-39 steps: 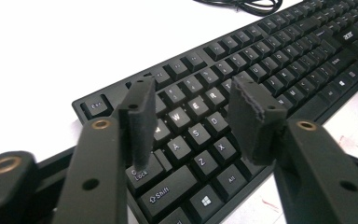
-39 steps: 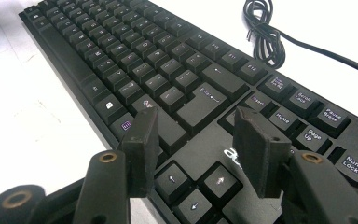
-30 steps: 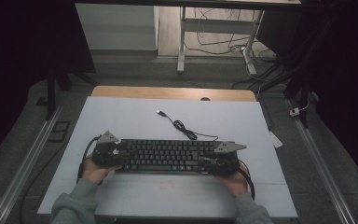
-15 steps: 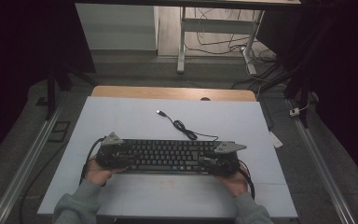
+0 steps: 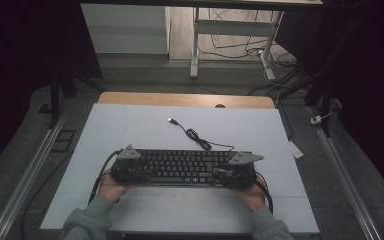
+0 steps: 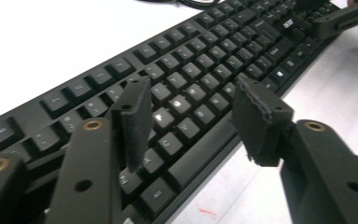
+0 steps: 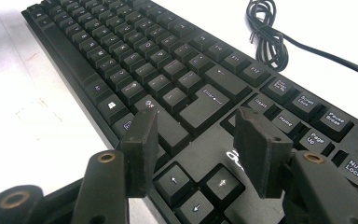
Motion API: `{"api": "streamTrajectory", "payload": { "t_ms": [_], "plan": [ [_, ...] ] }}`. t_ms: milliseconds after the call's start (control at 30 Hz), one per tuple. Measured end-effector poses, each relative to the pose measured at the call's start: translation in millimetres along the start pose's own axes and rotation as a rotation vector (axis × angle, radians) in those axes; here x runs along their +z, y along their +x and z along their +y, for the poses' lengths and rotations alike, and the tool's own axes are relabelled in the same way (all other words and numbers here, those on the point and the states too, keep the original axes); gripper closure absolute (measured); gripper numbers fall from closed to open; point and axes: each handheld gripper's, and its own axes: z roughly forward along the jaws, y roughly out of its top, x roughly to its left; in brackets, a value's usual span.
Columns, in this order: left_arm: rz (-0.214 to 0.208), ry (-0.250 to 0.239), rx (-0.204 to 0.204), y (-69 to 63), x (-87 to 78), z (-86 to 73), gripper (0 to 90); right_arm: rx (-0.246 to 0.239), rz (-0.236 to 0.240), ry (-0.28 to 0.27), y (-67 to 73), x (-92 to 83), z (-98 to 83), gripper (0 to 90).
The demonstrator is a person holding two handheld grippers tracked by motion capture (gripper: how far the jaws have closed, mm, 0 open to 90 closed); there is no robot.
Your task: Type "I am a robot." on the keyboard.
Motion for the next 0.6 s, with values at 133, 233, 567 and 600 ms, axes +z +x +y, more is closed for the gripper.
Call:
{"api": "streamTrajectory", "payload": {
  "t_ms": [133,233,567,600],
  "plan": [
    [-0.014,0.015,0.014,-5.4,5.1,-0.1,56.5,0.002,0.004,0.001,-0.3,0.5,-0.3,50.0],
    [-0.022,0.037,0.031,-9.1,9.7,-0.6,61.4,-0.001,0.000,0.006,-0.1,0.9,-0.2,50.0],
    [-0.036,0.093,0.074,-18.0,21.5,-2.7,89.0,-0.003,-0.004,0.007,0.6,1.7,-0.4,49.9],
    [-0.036,0.097,0.078,-18.1,22.5,-2.9,89.1,-0.004,-0.003,0.010,0.6,1.7,-0.4,49.9]
  ]
}}
